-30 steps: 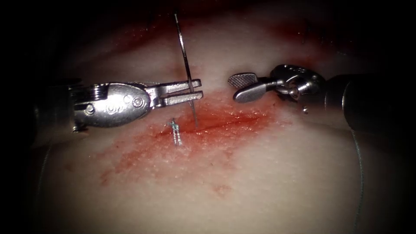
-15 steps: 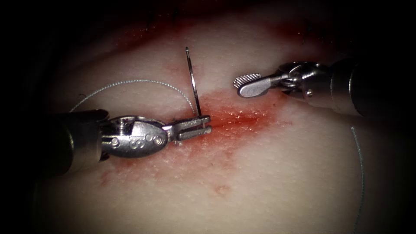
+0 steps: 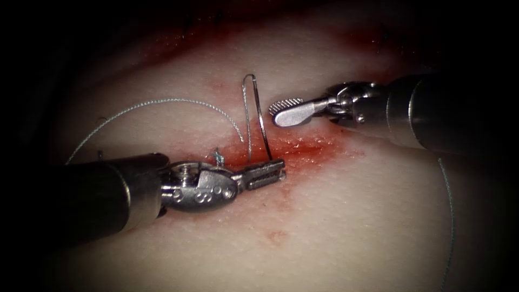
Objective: Wound Closure
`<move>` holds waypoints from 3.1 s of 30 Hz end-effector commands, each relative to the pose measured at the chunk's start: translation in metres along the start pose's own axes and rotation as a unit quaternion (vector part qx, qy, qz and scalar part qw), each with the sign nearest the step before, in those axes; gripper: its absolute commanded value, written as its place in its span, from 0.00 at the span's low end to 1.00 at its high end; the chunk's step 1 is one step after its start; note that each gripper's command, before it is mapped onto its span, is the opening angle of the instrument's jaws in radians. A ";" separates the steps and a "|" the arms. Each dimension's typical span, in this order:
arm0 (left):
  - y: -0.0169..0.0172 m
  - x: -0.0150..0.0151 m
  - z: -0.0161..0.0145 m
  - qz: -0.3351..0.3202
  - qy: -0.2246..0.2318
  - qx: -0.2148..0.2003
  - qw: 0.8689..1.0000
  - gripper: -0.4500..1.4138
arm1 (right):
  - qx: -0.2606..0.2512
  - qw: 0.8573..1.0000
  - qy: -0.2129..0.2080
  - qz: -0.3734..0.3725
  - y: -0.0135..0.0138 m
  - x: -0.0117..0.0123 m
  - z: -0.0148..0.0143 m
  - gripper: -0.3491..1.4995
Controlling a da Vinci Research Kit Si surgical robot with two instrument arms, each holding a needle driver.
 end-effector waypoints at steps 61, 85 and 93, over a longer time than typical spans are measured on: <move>0.0006 0.0006 -0.0002 -0.071 0.021 -0.040 0.996 0.91 | 0.000 0.996 0.019 -0.083 0.0032 -0.0001 0.0025 0.00; -0.0004 -0.0056 0.0006 -0.212 -0.134 -0.197 0.948 0.00 | 0.028 0.915 0.105 -0.390 0.0039 -0.0002 0.0023 0.00; 0.0001 -0.0076 0.0015 -0.186 -0.219 -0.202 0.936 0.00 | 0.029 0.908 0.104 -0.404 0.0037 -0.0001 0.0020 0.00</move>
